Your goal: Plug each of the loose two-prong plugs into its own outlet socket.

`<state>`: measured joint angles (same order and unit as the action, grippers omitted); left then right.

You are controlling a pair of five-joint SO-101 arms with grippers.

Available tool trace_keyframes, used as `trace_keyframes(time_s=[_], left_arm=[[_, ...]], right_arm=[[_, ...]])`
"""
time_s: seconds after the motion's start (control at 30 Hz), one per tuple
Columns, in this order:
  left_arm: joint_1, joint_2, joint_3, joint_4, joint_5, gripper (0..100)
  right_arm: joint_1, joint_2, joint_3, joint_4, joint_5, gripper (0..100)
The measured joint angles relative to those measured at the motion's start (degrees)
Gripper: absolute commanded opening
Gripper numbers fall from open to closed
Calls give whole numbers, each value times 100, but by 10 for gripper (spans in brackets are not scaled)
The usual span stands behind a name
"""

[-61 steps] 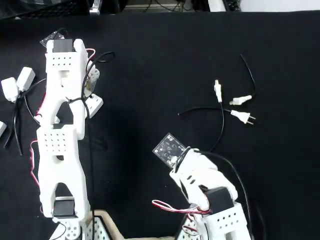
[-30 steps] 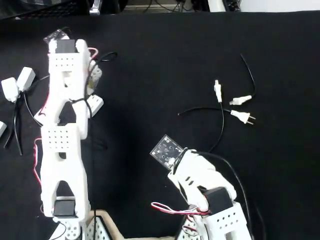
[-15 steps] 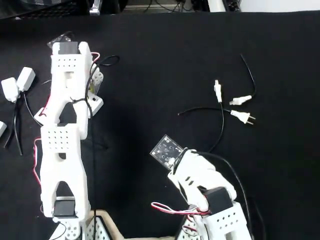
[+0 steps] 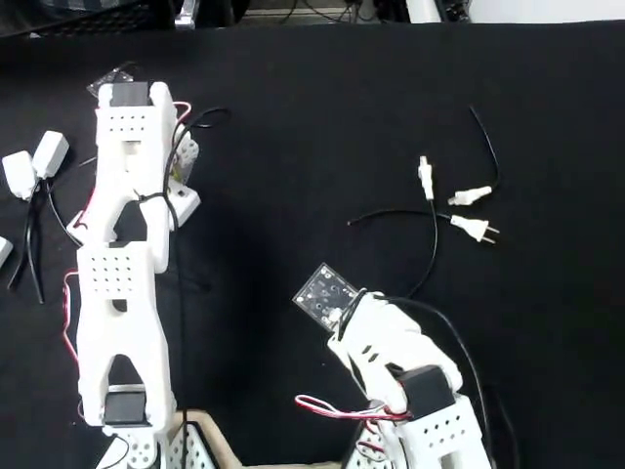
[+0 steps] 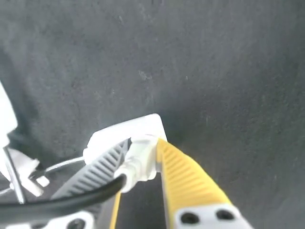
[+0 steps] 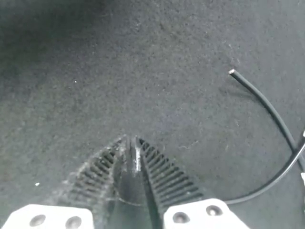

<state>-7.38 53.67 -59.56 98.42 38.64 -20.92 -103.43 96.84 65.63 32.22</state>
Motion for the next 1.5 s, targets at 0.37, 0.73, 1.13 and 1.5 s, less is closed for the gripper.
trace_keyframes(time_s=[0.37,0.73,1.13,1.5], left_arm=[[-448,255,-88,-193,9,27],[-440,264,-668,18,44,27],[123,255,-958,185,62,27],[325,255,-510,185,237,27]], right_arm=[[0,0,0,0,0,12],[0,0,0,0,0,12],[0,0,0,0,0,12],[0,0,0,0,0,12]])
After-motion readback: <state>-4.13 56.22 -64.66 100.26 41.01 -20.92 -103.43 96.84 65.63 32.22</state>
